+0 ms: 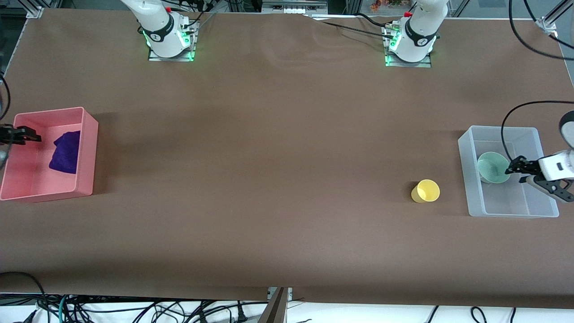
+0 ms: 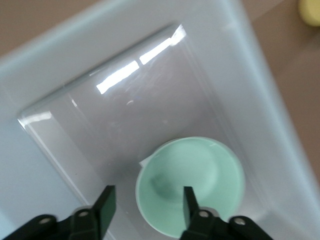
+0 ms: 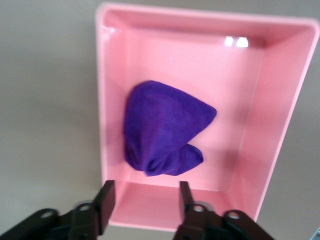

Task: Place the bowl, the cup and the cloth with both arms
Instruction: 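Move the left gripper to the yellow cup and grasp it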

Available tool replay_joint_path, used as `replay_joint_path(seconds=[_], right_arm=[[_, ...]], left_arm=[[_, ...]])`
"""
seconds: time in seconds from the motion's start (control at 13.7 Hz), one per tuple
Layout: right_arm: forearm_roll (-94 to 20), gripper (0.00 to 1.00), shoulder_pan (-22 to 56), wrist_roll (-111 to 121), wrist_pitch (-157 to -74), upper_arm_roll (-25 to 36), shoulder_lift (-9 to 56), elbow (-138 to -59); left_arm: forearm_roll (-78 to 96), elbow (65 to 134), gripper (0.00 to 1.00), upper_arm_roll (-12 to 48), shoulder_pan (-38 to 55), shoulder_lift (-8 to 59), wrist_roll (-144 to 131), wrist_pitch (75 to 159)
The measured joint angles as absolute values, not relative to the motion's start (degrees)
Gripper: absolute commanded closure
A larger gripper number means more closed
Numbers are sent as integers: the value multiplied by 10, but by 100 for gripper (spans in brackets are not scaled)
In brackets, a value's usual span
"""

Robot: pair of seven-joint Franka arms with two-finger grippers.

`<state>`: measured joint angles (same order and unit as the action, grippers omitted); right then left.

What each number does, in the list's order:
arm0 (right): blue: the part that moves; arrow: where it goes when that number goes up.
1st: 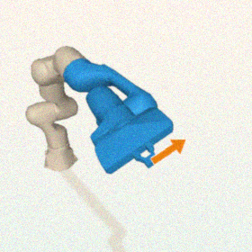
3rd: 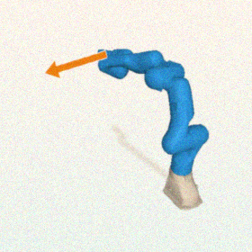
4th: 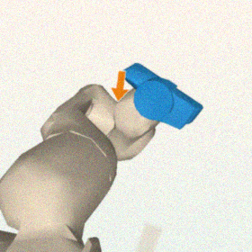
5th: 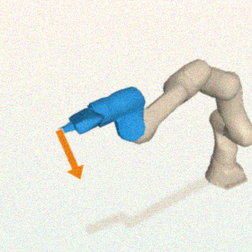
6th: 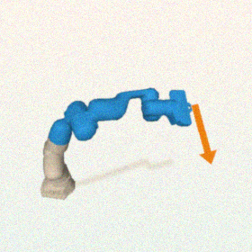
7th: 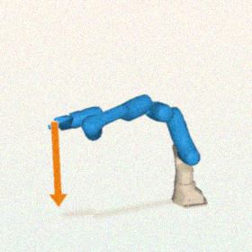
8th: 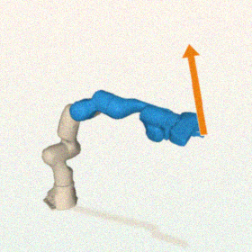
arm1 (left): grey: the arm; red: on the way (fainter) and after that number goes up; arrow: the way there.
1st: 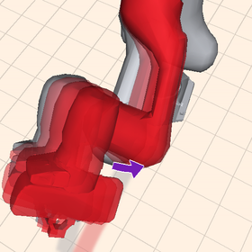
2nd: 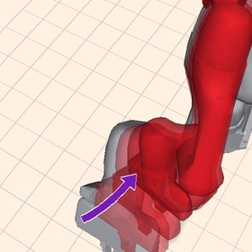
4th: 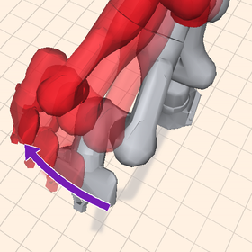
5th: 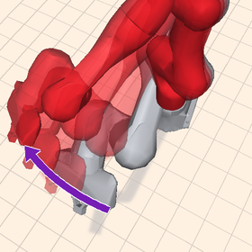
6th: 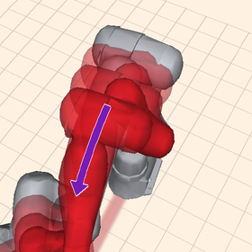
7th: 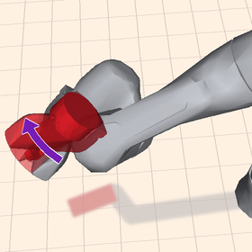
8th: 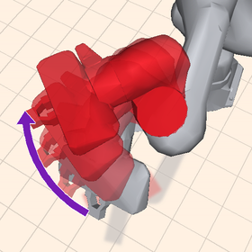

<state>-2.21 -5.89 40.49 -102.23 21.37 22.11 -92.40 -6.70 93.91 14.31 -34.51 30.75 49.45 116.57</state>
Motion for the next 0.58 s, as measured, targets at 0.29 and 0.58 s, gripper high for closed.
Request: replay_joint_path(seconds=[0.29, 0.58], right_arm=[[-25, 0, -55, 346, -957, 138, 182, -862], [-10, 0, -50, 188, -927, 42, 143, -858]], left_arm=[[-67, 919, 0, 198, -279, 237, 302, 1064], [-67, 928, 1, 196, -177, 288, 95, 1122]])
